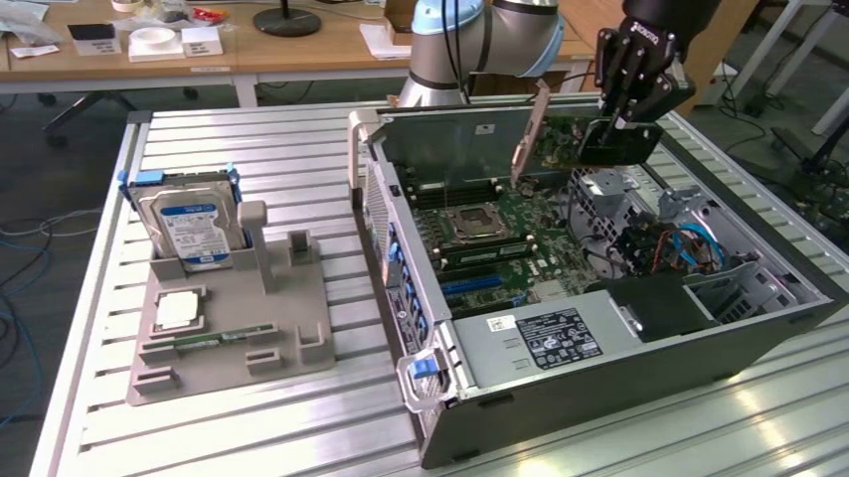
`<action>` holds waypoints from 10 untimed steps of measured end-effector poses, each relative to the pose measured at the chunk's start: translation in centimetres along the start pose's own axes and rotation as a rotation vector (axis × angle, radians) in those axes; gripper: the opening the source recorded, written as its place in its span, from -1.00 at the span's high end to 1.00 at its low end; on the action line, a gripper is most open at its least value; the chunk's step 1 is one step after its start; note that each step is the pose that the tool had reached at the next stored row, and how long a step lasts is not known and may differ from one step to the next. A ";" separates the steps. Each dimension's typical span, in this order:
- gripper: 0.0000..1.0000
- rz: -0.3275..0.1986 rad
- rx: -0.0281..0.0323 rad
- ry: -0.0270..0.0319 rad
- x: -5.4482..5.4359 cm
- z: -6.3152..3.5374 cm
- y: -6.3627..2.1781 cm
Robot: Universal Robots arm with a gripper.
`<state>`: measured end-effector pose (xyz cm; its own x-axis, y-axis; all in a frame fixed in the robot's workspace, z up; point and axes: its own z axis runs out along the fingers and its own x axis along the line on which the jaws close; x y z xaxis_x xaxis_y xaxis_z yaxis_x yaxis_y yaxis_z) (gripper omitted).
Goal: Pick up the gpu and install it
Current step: 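Insert the gpu into the slot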
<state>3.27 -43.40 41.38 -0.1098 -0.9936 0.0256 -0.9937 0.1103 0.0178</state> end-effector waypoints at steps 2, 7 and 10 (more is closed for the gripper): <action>0.47 -0.004 0.0001 0.0005 0.0 0.01 0.00; 0.47 -0.016 0.0005 0.0017 0.0 0.04 0.00; 0.47 -0.024 0.0009 0.0025 0.0 0.06 0.00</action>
<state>3.27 -43.37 41.32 -0.0857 -0.9959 0.0277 -0.9961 0.0862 0.0176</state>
